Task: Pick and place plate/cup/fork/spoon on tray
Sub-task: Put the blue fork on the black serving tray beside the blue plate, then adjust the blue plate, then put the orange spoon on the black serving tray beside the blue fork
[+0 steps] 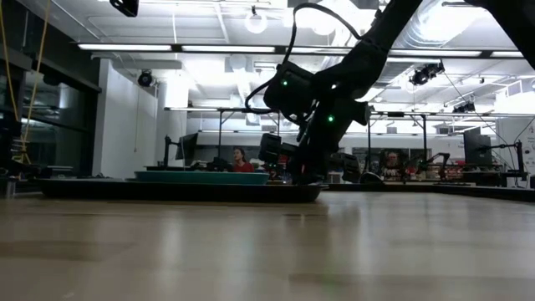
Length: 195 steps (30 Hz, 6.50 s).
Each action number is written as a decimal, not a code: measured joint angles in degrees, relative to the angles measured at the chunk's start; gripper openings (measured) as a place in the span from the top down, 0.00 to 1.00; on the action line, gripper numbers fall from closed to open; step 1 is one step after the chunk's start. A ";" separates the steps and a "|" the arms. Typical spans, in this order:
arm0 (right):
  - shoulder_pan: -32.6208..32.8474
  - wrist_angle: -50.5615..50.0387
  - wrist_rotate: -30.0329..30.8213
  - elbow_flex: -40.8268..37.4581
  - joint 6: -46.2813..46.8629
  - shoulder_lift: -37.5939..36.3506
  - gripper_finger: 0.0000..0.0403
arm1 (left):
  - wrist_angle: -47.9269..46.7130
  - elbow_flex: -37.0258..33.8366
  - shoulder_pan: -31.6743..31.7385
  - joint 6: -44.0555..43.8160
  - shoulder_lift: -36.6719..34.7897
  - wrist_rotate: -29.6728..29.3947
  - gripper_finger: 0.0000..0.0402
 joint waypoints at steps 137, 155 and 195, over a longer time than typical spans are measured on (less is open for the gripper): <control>55.33 -46.50 -47.91 0.07 49.94 -36.48 1.00 | -0.27 0.00 0.00 -0.04 -0.01 -0.04 1.00; 60.75 -49.94 -55.68 0.05 65.70 -20.85 0.43 | -0.28 0.00 0.02 -1.61 0.01 -0.02 1.00; 52.37 -54.54 -40.08 -0.15 49.75 -17.18 0.99 | -0.28 0.00 0.02 -1.52 -0.01 0.22 1.00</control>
